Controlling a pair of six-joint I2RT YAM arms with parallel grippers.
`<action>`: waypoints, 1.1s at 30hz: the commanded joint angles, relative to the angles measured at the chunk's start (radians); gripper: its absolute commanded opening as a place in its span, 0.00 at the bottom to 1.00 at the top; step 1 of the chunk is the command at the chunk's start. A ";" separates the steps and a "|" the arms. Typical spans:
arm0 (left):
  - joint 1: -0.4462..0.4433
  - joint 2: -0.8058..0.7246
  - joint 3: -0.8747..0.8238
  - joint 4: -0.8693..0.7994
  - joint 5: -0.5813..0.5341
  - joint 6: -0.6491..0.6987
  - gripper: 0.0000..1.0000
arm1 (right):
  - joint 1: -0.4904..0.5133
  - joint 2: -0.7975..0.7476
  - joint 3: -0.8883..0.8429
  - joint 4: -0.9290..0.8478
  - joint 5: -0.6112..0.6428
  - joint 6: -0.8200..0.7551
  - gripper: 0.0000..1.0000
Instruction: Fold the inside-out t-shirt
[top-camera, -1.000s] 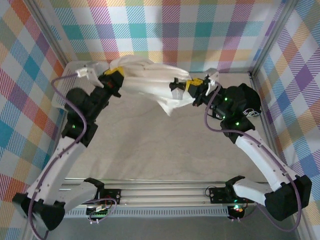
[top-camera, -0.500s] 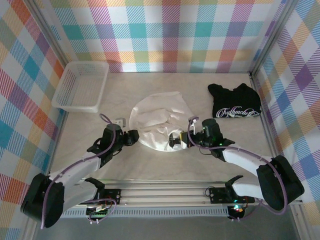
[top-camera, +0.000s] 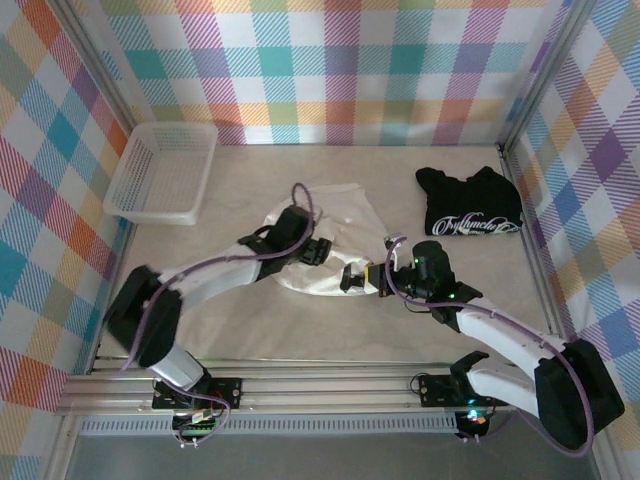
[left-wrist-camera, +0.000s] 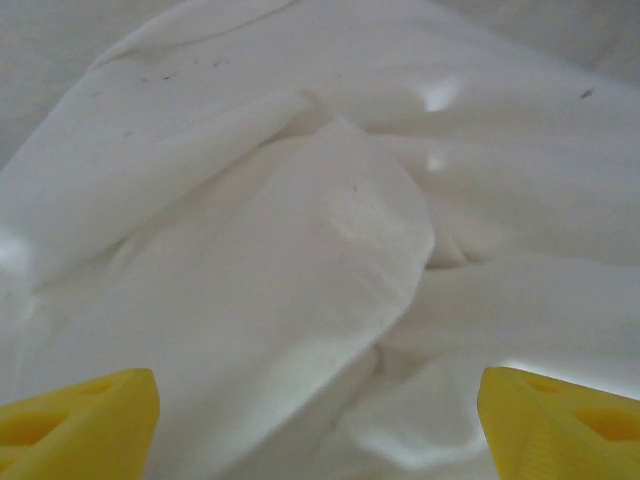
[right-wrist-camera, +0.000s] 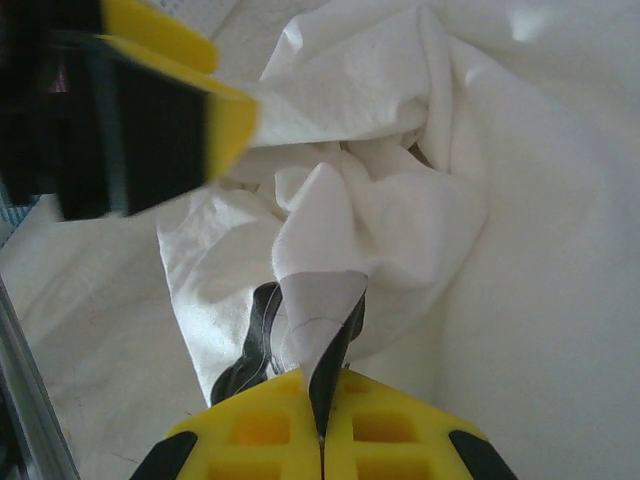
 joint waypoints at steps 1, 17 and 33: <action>-0.004 0.128 0.095 -0.099 -0.138 0.131 0.81 | 0.005 -0.023 0.005 -0.040 0.007 -0.024 0.00; 0.323 -0.094 0.289 -0.064 0.360 -0.187 0.00 | 0.003 -0.403 0.008 -0.098 0.065 -0.238 0.00; 0.503 -0.282 0.133 0.219 0.785 -0.482 0.00 | 0.050 -0.169 -0.035 -0.085 0.145 -0.155 0.15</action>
